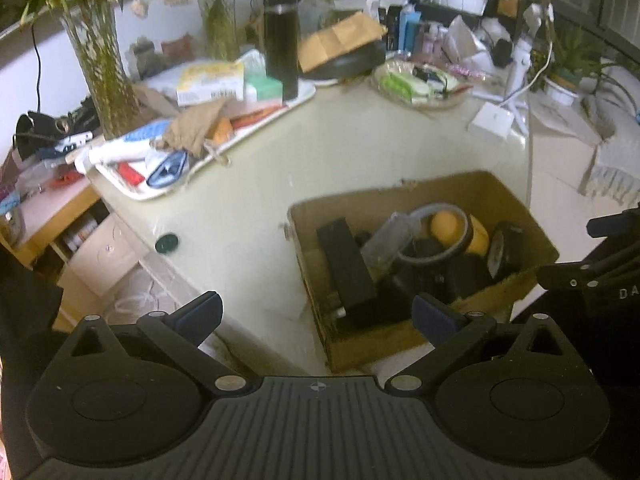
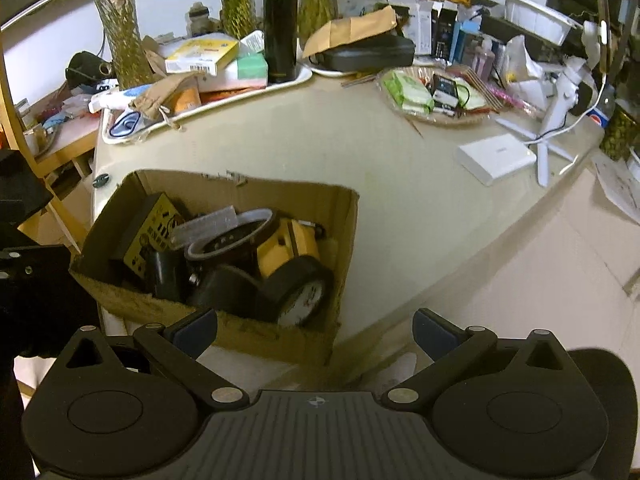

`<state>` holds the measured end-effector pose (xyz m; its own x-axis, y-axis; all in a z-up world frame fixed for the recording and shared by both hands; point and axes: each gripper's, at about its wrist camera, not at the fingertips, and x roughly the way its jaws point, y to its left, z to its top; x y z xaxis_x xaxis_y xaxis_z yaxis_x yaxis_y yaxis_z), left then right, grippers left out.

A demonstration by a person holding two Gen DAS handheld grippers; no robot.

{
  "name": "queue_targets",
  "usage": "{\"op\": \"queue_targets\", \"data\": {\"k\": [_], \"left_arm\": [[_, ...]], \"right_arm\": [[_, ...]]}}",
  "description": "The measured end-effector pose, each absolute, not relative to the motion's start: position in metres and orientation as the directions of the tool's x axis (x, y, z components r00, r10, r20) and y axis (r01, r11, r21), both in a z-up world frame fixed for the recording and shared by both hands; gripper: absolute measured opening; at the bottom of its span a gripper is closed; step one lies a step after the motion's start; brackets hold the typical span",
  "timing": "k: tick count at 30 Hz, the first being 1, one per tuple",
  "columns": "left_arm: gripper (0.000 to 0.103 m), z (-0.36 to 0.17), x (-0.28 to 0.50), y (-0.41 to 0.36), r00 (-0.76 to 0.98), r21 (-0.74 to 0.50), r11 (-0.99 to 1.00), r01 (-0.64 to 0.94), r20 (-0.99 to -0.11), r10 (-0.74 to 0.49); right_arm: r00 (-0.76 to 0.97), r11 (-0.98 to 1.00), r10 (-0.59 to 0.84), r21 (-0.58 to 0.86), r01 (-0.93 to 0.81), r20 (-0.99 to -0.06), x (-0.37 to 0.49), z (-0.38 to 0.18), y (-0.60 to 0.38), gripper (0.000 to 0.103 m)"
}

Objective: Organize rigid objects
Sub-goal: 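Withdraw both tools up and away from the box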

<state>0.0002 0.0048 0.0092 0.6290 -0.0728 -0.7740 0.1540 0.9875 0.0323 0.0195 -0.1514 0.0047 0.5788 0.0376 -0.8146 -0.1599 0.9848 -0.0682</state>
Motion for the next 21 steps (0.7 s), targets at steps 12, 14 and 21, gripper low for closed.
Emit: {"op": "queue_targets", "data": {"k": [12, 14, 21], "left_arm": [[0.103, -0.007, -0.002, -0.001, 0.546, 0.047, 0.984, 0.171, -0.836, -0.055], [0.103, -0.007, -0.002, -0.003, 0.543, 0.057, 0.983, 0.177, -0.838, -0.049], [0.103, -0.007, -0.002, -0.003, 0.542, 0.057, 0.982, 0.178, -0.839, -0.049]], "right_arm": [[0.526, 0.983, 0.021, -0.079, -0.167, -0.85, 0.014, -0.011, -0.146, 0.103], [0.525, 0.982, 0.02, -0.082, -0.17, -0.851, 0.014, -0.011, -0.145, 0.103], [0.518, 0.98, 0.015, -0.091, -0.179, -0.855, 0.015, -0.013, -0.143, 0.103]]}}
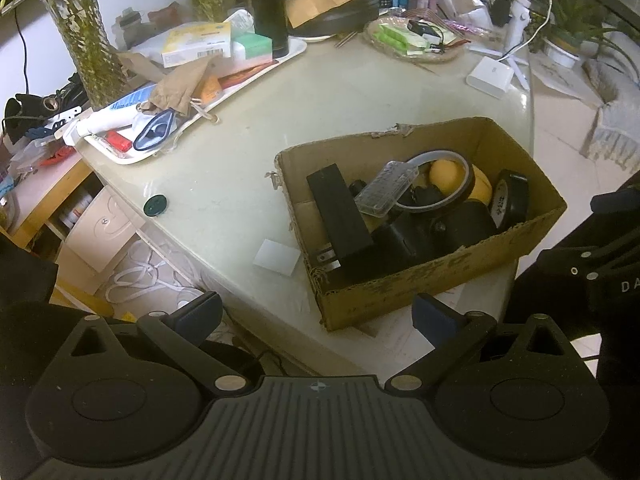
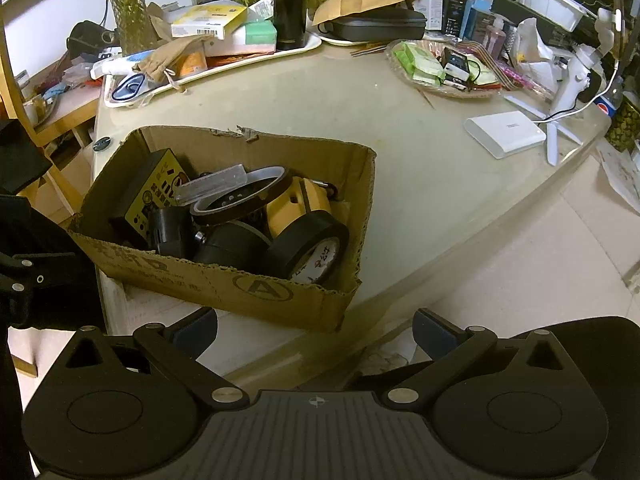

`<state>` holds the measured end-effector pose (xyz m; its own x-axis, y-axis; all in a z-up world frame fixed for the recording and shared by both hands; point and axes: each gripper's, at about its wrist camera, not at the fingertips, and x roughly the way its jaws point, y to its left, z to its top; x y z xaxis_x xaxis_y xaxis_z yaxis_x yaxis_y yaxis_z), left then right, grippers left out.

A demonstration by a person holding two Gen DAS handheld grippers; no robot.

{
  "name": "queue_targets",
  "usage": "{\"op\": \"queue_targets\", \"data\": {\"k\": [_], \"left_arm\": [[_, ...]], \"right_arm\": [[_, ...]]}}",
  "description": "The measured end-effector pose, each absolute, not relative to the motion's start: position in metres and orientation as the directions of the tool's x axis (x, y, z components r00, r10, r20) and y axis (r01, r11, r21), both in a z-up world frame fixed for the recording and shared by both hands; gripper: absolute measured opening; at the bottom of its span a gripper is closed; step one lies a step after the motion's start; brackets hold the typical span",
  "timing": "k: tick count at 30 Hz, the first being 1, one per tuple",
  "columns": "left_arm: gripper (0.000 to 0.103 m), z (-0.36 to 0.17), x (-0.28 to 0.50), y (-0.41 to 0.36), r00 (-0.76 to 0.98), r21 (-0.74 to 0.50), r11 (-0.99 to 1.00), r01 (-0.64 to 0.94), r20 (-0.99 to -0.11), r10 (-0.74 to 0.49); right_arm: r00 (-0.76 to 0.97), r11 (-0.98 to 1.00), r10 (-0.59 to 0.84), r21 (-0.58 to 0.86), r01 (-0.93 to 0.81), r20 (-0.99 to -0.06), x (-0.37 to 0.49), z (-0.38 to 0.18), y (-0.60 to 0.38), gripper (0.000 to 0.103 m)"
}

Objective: Organize rigid objects

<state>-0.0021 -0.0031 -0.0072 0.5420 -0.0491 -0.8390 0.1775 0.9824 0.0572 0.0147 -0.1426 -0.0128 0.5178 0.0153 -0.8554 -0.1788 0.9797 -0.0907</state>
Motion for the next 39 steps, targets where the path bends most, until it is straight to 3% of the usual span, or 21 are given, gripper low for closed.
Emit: {"op": "queue_targets", "data": {"k": [39], "left_arm": [[0.103, -0.007, -0.0021, -0.0069, 0.546, 0.072, 0.978, 0.196, -0.836, -0.048]], "right_arm": [[0.516, 0.979, 0.014, -0.093, -0.181, -0.856, 0.0153, -0.0135, -0.1434, 0.103]]}}
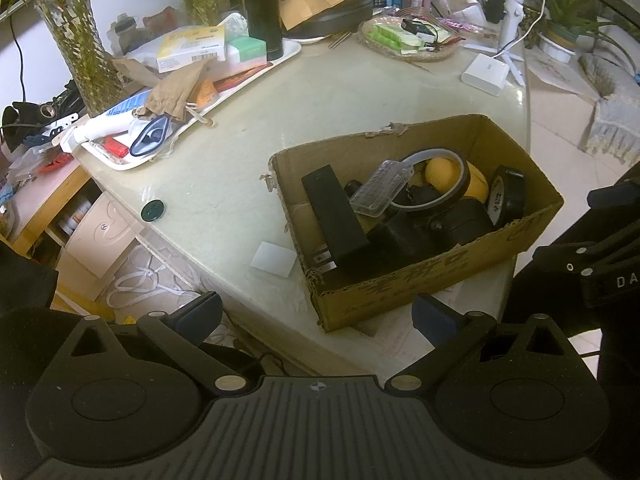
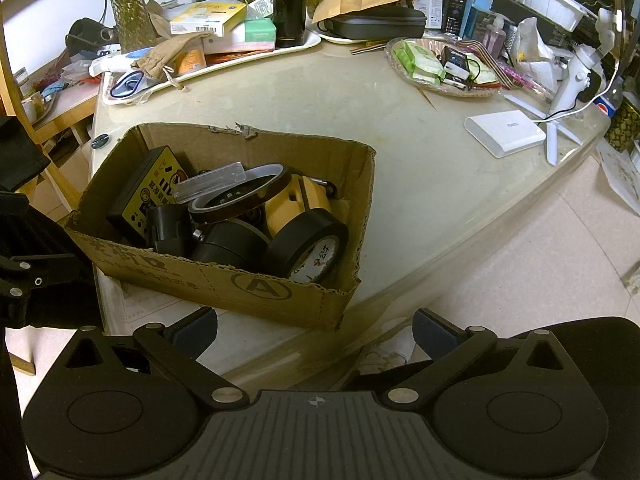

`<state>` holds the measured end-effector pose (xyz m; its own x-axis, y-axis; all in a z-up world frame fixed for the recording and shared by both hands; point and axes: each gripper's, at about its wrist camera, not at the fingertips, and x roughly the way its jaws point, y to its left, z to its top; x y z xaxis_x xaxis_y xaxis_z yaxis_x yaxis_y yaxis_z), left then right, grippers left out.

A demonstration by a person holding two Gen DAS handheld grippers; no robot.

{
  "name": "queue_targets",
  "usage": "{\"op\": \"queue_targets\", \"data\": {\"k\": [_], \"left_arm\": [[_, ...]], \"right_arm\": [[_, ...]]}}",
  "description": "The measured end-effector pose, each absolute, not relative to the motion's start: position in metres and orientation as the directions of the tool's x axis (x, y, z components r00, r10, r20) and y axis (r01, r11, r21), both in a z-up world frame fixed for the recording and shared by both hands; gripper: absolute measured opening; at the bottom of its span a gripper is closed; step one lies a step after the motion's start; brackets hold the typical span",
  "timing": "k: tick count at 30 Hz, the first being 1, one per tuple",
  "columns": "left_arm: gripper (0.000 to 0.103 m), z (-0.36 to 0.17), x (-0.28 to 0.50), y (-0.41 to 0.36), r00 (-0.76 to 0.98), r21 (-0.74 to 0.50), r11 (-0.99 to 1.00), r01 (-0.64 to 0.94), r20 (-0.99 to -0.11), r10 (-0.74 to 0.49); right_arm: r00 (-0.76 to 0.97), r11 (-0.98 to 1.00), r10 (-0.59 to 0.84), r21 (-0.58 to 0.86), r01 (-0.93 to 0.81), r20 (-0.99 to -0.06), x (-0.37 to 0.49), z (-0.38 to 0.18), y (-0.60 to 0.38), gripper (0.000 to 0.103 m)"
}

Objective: Organize rigid objects

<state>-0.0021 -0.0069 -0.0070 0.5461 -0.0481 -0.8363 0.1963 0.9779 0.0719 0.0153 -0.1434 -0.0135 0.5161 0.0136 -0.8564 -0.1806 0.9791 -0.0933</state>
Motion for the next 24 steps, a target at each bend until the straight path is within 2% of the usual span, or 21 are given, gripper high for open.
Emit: {"op": "queue_targets", "data": {"k": [24], "left_arm": [[0.103, -0.0046, -0.0018, -0.0079, 0.551, 0.073, 0.977, 0.2, -0.833, -0.05]], "right_arm": [[0.515, 0.98, 0.015, -0.09, -0.179, -0.857, 0.0156, -0.0147, -0.1446, 0.103]]}}
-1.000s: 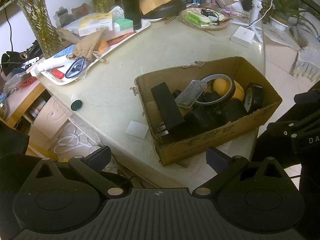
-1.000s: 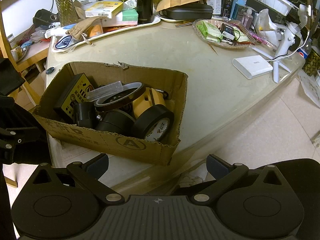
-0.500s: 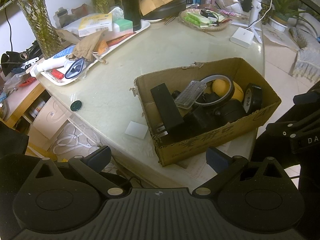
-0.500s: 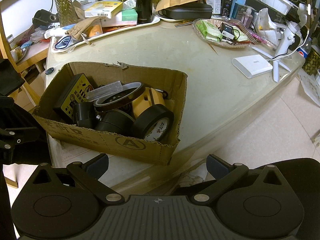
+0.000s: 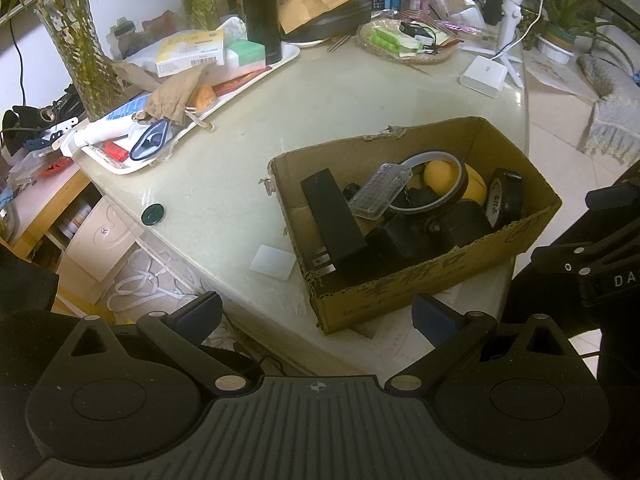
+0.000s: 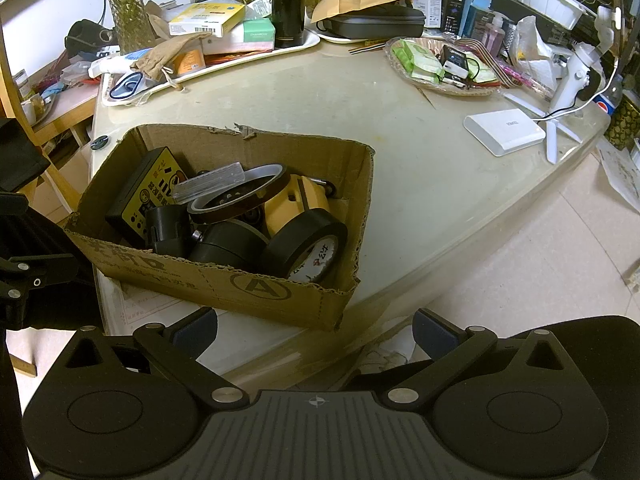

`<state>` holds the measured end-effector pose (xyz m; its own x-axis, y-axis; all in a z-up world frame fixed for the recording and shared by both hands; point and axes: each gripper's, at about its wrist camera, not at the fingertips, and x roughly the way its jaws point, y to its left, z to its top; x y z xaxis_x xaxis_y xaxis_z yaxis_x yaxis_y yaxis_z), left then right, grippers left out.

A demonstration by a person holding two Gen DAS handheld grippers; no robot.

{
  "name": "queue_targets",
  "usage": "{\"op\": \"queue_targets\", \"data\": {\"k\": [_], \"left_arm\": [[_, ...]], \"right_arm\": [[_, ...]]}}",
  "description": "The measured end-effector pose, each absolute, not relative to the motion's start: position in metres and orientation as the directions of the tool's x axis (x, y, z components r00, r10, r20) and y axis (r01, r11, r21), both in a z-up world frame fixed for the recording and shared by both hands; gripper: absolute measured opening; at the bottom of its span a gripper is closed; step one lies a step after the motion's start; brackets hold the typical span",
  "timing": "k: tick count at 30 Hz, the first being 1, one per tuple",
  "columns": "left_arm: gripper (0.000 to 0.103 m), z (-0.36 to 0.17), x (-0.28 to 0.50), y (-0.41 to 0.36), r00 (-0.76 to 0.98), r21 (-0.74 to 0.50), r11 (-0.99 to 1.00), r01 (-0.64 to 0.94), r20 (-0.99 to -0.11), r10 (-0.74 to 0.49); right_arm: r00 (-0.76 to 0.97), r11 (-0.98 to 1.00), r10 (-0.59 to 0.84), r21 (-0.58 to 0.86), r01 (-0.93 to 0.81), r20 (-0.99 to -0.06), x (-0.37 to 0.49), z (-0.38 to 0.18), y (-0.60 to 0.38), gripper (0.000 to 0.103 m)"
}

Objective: Organize rigid objects

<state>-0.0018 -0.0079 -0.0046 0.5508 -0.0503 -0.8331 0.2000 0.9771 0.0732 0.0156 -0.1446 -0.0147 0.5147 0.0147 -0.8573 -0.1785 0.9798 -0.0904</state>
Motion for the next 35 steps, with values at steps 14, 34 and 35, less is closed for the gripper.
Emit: {"op": "queue_targets", "data": {"k": [14, 34, 35], "left_arm": [[0.103, -0.004, -0.0014, -0.0079, 0.552, 0.073, 0.977, 0.2, -0.833, -0.051], [0.103, -0.0037, -0.0017, -0.0026, 0.554, 0.038, 0.982, 0.185, -0.83, -0.072], [0.103, -0.0036, -0.0019, -0.0027, 0.555, 0.038, 0.982, 0.188, -0.829, -0.074]], "right_arm": [[0.514, 0.98, 0.014, -0.091, -0.179, -0.858, 0.0155, -0.0142, -0.1444, 0.103], [0.514, 0.98, 0.015, -0.089, -0.177, -0.858, 0.0152, -0.0141, -0.1441, 0.103], [0.514, 0.98, 0.015, -0.088, -0.177, -0.858, 0.0149, -0.0143, -0.1429, 0.103]]}}
